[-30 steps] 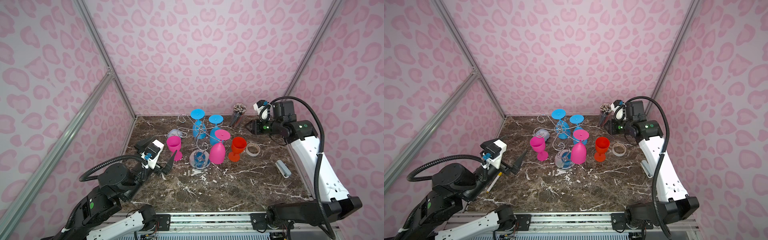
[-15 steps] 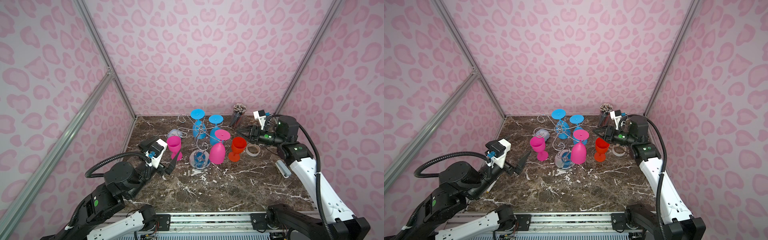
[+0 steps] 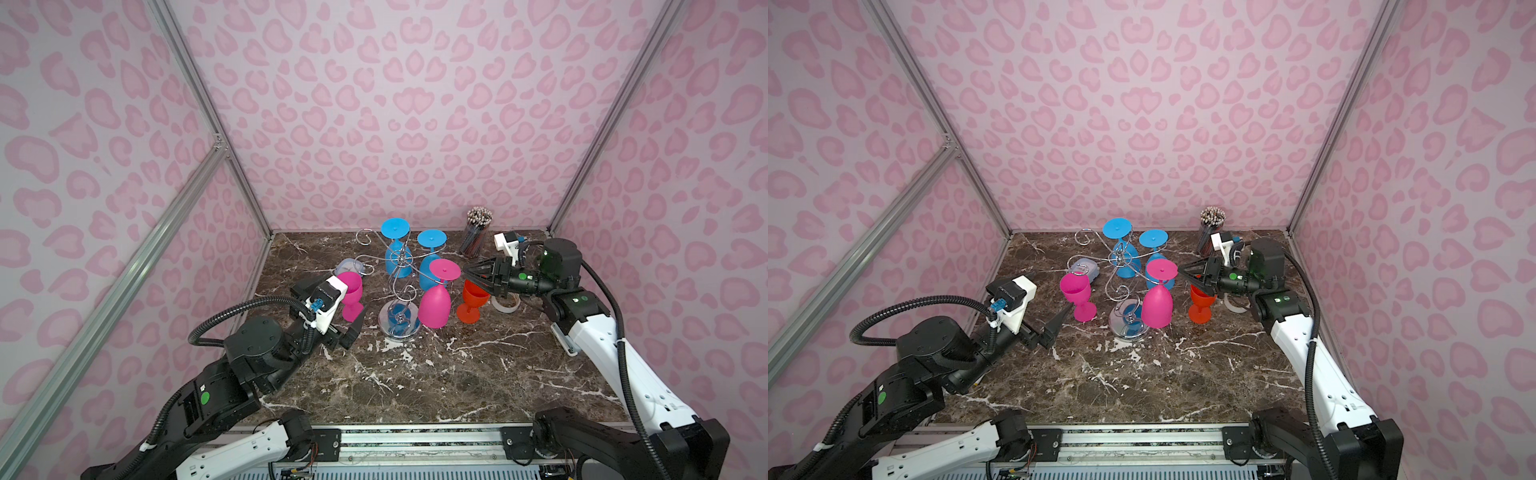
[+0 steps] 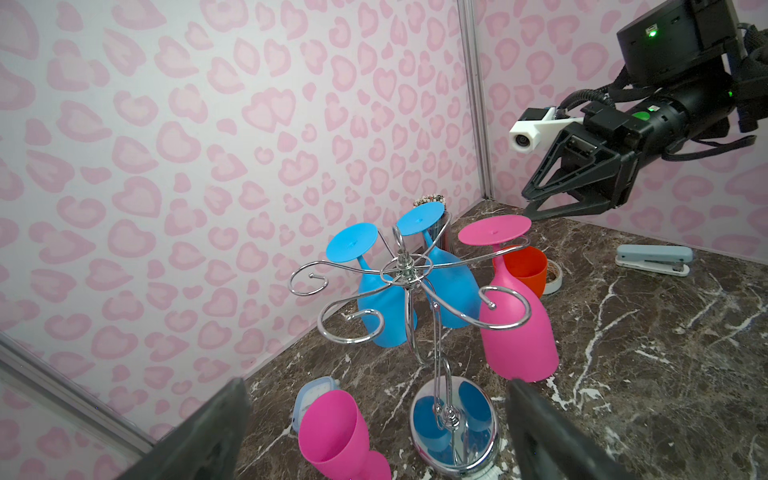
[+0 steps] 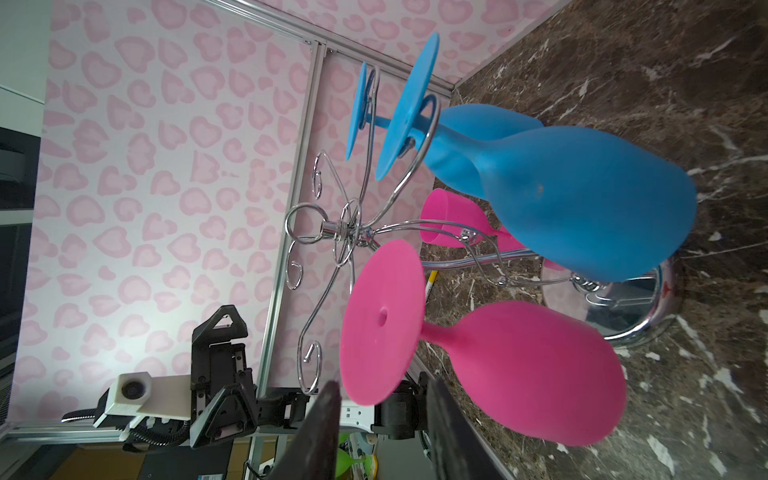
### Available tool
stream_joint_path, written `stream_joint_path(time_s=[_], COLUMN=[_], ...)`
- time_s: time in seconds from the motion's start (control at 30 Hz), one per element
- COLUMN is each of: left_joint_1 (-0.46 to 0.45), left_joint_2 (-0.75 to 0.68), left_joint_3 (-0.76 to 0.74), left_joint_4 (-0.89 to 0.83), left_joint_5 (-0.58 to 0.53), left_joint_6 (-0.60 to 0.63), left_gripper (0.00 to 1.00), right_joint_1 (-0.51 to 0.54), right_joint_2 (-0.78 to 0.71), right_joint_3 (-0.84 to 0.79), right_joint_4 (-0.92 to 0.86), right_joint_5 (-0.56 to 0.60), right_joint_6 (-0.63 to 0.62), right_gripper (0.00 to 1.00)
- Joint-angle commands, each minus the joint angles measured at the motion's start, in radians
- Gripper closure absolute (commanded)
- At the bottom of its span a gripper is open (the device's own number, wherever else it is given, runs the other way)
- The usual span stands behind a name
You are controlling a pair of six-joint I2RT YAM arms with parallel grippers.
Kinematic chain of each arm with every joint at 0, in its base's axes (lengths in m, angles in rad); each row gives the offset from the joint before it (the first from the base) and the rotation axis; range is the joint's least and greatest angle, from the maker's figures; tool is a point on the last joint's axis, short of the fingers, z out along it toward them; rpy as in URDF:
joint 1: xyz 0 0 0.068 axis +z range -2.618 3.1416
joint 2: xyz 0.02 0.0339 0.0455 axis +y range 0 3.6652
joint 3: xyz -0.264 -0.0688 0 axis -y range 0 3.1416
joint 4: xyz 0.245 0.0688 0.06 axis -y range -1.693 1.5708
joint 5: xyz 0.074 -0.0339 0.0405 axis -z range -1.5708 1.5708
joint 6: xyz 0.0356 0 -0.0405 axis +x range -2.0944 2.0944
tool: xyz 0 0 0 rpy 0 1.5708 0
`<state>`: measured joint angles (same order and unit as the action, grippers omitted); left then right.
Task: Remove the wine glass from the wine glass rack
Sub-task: 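Move the right gripper to the magenta glass base on the rack, then close the right gripper on the magenta glass base rim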
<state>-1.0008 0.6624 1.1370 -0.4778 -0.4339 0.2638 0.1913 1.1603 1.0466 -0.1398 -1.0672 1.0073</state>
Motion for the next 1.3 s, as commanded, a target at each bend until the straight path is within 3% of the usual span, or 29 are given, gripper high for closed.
stream_joint_path(time_s=[0.0, 0.7, 1.27], left_joint_1=[0.001, 0.001, 0.001], left_joint_2=[0.001, -0.026, -0.029], left_joint_3=[0.009, 0.0, -0.004], left_joint_4=[0.03, 0.018, 0.015], left_joint_5=[0.009, 0.004, 0.002], left_joint_6=[-0.008, -0.022, -0.027], left_gripper=[0.03, 0.03, 0.03], right_joint_1=[0.01, 0.046, 0.051], right_joint_2=[0.018, 0.075, 0.076], right_joint_3=[-0.005, 0.02, 0.02], right_joint_4=[0.063, 0.069, 0.063], right_joint_5=[-0.034, -0.036, -0.034], right_joint_6=[0.028, 0.027, 0.032], right_gripper=[0.64, 0.78, 0.97])
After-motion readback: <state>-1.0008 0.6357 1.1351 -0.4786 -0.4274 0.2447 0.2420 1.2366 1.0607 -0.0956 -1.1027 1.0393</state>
